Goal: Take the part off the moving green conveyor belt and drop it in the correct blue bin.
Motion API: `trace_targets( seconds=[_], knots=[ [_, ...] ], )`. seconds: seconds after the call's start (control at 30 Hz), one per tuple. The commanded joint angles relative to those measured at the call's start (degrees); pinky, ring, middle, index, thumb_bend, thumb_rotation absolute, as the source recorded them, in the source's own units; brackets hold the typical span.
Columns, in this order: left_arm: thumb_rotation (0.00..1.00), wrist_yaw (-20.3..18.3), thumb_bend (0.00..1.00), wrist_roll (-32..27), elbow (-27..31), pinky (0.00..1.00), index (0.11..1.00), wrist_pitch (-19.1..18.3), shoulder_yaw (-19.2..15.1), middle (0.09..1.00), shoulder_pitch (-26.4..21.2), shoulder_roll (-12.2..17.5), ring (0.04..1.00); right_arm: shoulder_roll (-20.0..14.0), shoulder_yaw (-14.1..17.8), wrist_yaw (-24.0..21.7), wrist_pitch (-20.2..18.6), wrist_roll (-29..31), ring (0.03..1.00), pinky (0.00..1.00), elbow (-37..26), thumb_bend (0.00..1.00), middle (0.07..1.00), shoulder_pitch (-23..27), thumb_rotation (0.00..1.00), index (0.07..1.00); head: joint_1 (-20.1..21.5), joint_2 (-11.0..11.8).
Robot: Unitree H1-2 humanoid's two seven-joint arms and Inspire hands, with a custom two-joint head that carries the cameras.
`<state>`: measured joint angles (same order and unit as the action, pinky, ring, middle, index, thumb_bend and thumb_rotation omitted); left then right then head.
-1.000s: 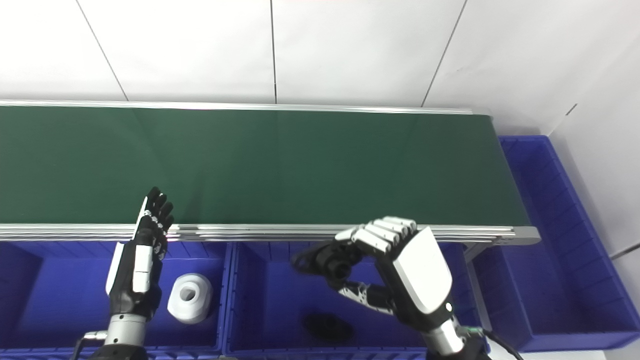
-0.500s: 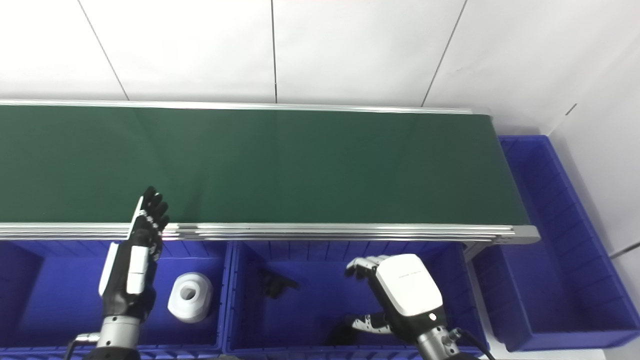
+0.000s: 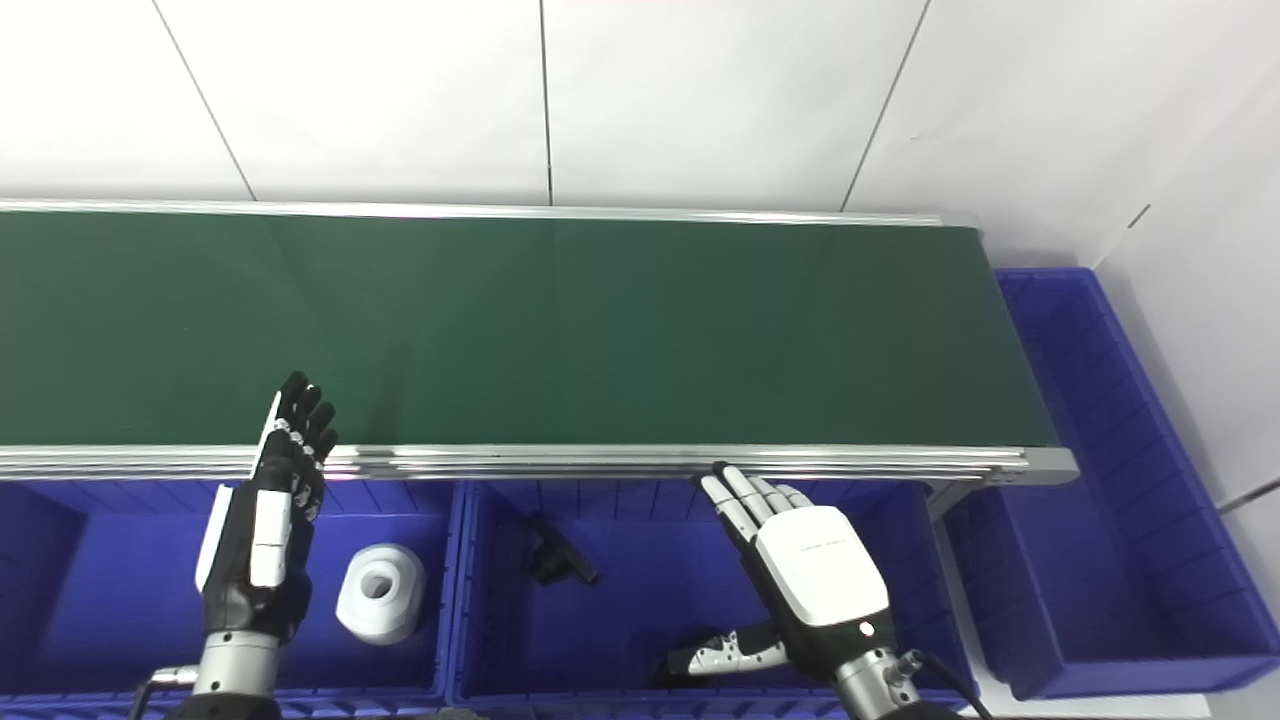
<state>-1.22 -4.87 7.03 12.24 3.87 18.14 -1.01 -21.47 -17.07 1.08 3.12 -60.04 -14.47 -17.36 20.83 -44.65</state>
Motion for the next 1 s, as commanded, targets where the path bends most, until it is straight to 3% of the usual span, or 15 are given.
trace_targets(
  seconds=[0.0, 0.1, 0.23, 0.37, 0.53, 0.67, 0.97],
  knots=[
    [0.91, -0.63, 0.62, 0.12, 1.04, 1.00, 1.000, 2.00, -0.05, 1.000, -0.11, 0.01, 0.996, 0.12, 1.01, 4.63, 4.39, 3.87, 0.830, 0.77, 0.32, 0.99, 0.905, 0.18, 0.64, 0.900, -0.86, 0.85],
    [0.93, -0.46, 0.64, 1.36, -0.19, 1.00, 1.000, 3.81, 0.02, 1.000, 0.22, 0.20, 0.992, 1.65, 2.18, 7.41, 8.22, 12.76, 0.772, 0.65, 1.46, 0.82, 0.861, -0.11, 0.78, 0.880, -1.94, 2.48],
    [0.94, -0.32, 0.64, 3.37, -1.68, 1.00, 1.000, 6.43, 0.18, 1.000, 0.86, 0.59, 0.993, 4.97, 4.07, 9.11, 13.89, 26.75, 0.800, 0.68, 2.12, 0.73, 0.864, -0.91, 0.76, 0.872, -3.15, 4.87],
    [0.96, -0.26, 0.64, 4.67, -3.36, 1.00, 1.000, 9.71, 0.26, 1.000, 1.29, 0.70, 0.982, 8.83, 6.13, 10.20, 17.28, 34.82, 0.811, 0.69, 0.93, 0.55, 0.878, -2.12, 0.75, 0.874, -4.19, 6.38],
    [0.96, -0.16, 0.64, 5.50, -4.03, 0.99, 1.000, 11.29, 0.42, 1.000, 1.97, 0.73, 0.977, 12.86, 8.57, 10.24, 17.44, 40.35, 0.771, 0.65, -0.33, 0.53, 0.867, -3.62, 0.78, 0.871, -5.10, 7.76],
    [0.95, 0.14, 0.65, 6.17, -3.86, 0.97, 1.000, 11.98, 0.34, 1.000, 2.48, 0.57, 0.962, 14.56, 10.13, 9.55, 16.06, 41.53, 0.784, 0.68, -0.96, 0.54, 0.872, -4.72, 0.91, 0.901, -5.45, 7.80],
    [0.97, 0.01, 0.69, 6.32, -2.76, 0.97, 1.000, 11.23, 0.28, 1.000, 3.30, 0.82, 0.965, 15.96, 11.18, 8.73, 16.58, 41.33, 0.773, 0.67, -1.05, 0.51, 0.870, -5.13, 0.87, 0.880, -5.39, 7.22]
  ],
)
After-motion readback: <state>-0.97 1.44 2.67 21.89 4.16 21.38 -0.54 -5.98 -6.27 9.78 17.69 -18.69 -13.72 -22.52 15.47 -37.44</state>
